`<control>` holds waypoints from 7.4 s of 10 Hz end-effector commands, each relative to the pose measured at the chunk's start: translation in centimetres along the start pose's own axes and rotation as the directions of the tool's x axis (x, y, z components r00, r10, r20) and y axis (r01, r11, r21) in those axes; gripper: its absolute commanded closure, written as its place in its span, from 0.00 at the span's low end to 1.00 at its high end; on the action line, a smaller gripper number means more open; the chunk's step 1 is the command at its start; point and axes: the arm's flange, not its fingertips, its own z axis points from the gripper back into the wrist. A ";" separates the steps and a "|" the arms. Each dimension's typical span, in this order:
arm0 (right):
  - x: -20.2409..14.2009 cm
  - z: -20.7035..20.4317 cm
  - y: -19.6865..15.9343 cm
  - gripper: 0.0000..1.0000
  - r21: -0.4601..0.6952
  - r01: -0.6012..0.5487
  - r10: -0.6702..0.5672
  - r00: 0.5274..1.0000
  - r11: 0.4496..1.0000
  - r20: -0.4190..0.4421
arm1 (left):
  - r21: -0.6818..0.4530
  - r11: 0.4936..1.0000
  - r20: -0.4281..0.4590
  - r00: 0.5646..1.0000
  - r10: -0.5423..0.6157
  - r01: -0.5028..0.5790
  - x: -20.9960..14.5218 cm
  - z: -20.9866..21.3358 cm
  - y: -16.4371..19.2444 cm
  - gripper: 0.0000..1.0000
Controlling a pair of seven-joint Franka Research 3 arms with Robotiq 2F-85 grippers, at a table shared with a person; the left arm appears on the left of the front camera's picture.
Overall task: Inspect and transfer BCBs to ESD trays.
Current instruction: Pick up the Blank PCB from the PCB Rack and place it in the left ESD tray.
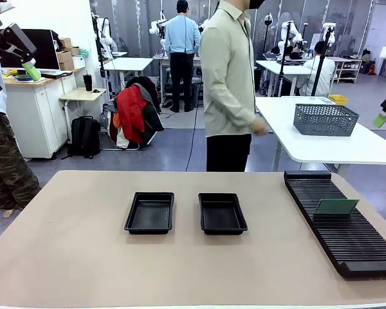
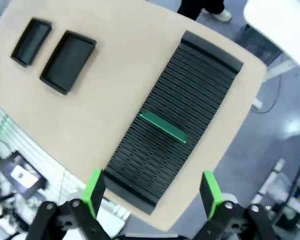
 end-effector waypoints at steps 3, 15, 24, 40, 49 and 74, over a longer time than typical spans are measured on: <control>-1.6 -7.0 0.9 0.00 -0.076 -0.328 0.327 0.945 0.942 -0.029 | 0.001 1.000 0.001 1.000 0.005 -0.005 0.0 0.0 0.0 0.00; -2.2 -19.3 1.5 0.00 0.014 -0.871 0.855 0.480 0.492 -0.194 | 0.001 1.000 0.001 1.000 0.005 -0.005 0.0 0.0 0.0 0.00; -3.1 -24.8 0.8 0.00 0.017 -0.867 0.854 0.487 0.498 -0.186 | 0.001 1.000 0.001 1.000 0.005 -0.005 0.0 0.0 0.0 0.00; -3.5 -26.4 0.3 0.05 0.021 -0.850 0.835 0.513 0.527 -0.198 | 0.001 1.000 0.001 1.000 0.005 -0.005 0.0 0.0 0.0 0.00; -3.0 -25.7 -1.3 0.59 0.047 -0.854 0.850 0.509 0.518 -0.133 | 0.001 1.000 0.001 1.000 0.005 -0.005 0.0 0.0 0.0 0.00; 1.3 2.4 -1.9 1.00 0.079 -0.778 0.781 0.615 0.624 -0.111 | 0.001 1.000 0.001 1.000 0.005 -0.005 0.0 0.0 0.0 0.00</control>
